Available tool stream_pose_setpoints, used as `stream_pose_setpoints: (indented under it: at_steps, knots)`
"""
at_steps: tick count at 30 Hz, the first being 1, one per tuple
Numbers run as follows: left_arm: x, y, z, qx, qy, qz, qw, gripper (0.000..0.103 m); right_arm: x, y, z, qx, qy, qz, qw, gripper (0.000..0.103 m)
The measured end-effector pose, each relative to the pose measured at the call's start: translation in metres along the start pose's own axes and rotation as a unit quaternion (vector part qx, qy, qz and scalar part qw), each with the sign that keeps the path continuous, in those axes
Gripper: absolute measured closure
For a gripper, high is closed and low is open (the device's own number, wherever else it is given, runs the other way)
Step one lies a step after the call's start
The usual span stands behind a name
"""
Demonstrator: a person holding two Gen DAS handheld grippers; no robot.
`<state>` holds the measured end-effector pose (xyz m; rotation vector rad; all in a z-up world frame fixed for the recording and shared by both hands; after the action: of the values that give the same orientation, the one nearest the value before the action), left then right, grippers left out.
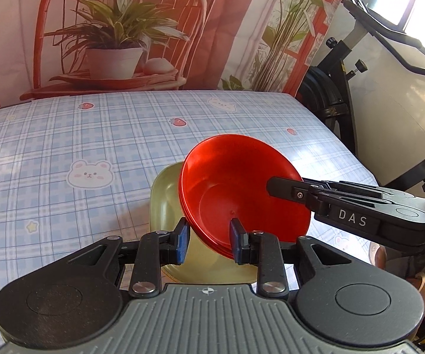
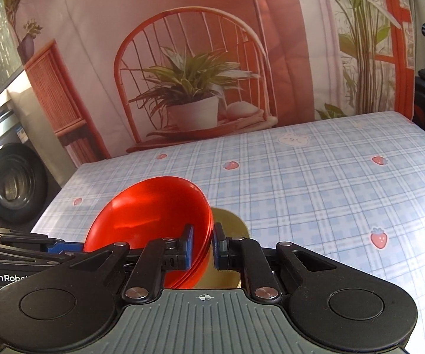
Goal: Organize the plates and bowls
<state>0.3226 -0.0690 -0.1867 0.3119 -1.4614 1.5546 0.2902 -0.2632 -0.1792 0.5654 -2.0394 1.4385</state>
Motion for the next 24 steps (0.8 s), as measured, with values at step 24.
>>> stream_pose_setpoints:
  at_steps: [24]
  knots:
    - [-0.011,0.024,-0.021,0.002,-0.029,-0.011,0.9995,0.072,-0.024,0.032,-0.006,-0.001,-0.003,-0.048,0.999,0.090]
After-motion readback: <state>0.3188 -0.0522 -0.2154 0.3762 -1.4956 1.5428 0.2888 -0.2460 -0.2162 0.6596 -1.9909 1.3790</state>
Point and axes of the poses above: each gripper's, at about its wrist camera, not at the fingertips, and x roughly against the way its jaws point, z to its right, y to its underside, the point moved 8 cm from there along -x, roughly the way its jaws point
